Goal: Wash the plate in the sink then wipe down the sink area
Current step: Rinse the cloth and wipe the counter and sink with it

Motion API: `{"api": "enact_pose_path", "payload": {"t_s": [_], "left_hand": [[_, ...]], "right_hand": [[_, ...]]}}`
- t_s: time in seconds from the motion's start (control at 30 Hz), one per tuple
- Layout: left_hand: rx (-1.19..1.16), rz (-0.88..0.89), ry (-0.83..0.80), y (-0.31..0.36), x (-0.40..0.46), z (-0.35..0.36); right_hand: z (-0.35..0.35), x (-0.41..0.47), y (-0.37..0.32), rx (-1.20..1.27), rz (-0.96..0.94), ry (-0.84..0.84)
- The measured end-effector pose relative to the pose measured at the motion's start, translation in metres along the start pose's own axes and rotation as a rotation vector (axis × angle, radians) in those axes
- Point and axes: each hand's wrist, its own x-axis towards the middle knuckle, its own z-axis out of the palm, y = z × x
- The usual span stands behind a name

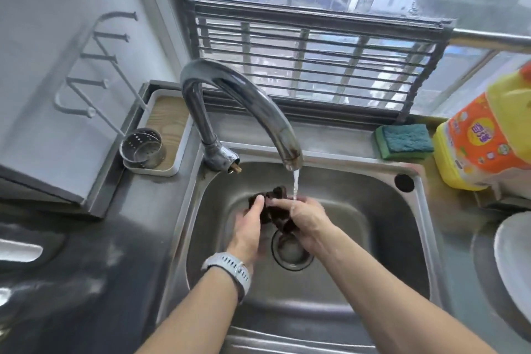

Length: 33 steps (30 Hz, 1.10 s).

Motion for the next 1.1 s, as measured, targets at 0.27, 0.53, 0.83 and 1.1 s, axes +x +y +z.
{"api": "enact_pose_path", "payload": {"t_s": [0.27, 0.53, 0.83, 1.1], "left_hand": [[-0.468, -0.237, -0.085, 0.001, 0.018, 0.040], [-0.399, -0.238, -0.141, 0.006, 0.029, 0.065], [-0.415, -0.234, -0.221, 0.009, 0.014, 0.071], [-0.024, 0.301, -0.280, -0.009, -0.025, 0.054]], "right_hand": [[-0.023, -0.052, -0.021, -0.522, -0.280, 0.046], [-0.064, -0.127, -0.035, -0.297, -0.209, -0.042], [-0.111, -0.106, -0.013, -0.198, -0.050, 0.217], [-0.041, -0.045, -0.014, 0.296, 0.272, 0.044]]}}
